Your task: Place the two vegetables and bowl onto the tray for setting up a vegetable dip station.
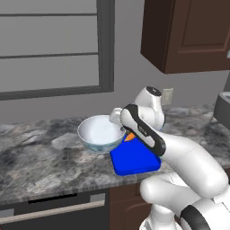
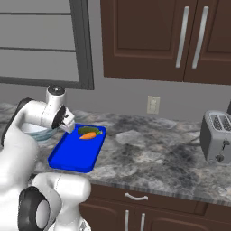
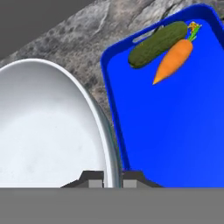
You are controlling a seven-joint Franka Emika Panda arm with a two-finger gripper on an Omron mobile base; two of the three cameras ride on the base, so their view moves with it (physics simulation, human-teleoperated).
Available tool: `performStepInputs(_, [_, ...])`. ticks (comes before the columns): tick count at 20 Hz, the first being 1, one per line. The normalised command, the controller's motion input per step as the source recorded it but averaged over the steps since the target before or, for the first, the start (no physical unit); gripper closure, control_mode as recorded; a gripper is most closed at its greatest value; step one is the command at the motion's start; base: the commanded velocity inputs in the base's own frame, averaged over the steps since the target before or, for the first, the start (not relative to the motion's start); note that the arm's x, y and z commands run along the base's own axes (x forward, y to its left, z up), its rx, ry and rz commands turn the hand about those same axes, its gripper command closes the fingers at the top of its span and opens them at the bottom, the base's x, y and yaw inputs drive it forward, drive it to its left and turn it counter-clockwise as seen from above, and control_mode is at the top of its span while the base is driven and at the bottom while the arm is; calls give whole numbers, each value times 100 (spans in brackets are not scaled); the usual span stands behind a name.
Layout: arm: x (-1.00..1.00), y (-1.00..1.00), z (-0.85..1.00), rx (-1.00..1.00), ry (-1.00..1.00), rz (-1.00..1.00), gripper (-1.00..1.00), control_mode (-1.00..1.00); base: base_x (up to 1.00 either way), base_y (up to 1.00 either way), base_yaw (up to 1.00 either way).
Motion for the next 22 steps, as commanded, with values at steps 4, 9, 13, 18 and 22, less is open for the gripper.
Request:
performStepInputs(4, [-20, -51, 0, 11, 0, 0, 100, -100, 0, 0, 0])
performStepInputs(9, [-20, -48, 0, 11, 0, 0, 100, -100, 0, 0, 0])
performStepInputs(13, [-23, -38, 0, 7, 0, 0, 100, -100, 0, 0, 0])
performStepInputs(18, [-20, -33, 0, 5, 0, 0, 100, -100, 0, 0, 0])
performStepInputs(22, [0, -28, 10, 0, 0, 0, 100, -100, 0, 0, 0])
